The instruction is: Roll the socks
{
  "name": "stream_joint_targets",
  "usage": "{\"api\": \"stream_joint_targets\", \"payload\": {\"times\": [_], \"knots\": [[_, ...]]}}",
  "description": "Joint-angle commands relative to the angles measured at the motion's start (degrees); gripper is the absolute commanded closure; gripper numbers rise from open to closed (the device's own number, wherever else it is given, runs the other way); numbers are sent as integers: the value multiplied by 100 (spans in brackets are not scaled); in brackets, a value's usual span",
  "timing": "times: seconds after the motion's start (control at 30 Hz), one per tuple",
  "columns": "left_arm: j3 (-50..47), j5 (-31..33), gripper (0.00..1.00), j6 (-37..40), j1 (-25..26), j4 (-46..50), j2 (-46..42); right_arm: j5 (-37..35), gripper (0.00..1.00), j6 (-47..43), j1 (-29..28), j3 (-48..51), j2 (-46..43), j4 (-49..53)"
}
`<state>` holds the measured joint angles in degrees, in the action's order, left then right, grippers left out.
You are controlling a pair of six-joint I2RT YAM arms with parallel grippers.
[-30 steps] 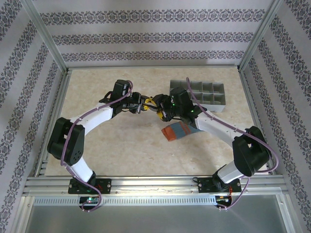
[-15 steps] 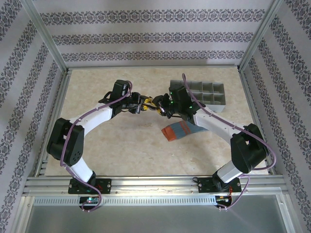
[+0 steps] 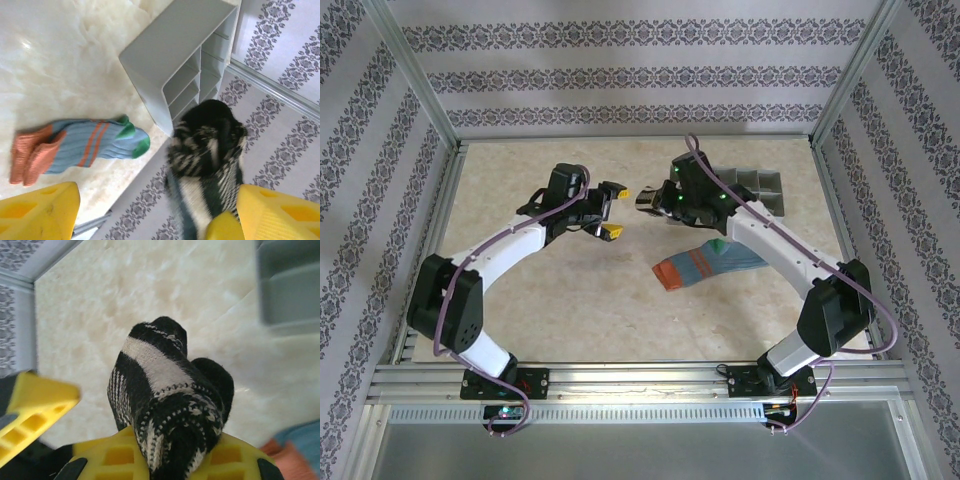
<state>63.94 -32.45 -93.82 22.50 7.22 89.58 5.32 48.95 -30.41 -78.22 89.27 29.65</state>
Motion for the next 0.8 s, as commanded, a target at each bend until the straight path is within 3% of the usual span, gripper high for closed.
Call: {"api": "stream_joint_targets", "payload": {"times": [0.0,0.2,0.4,0.77], "knots": [[275,611,20,967,11,1129,-470,-645,100,-1182,305,-599,-21,814],[-391,707,24,1334,104,1288,-1053,-579,100,-1907,778,-1593,915,1517],[-1050,836,27,1332,268,1296,-1651,-852,100,-2421,836,-2583,1923,2068],[-1687,950,30,1164,340,1430,-2332,-1282,100,-2773,809,-2634,2764,2341]]}}
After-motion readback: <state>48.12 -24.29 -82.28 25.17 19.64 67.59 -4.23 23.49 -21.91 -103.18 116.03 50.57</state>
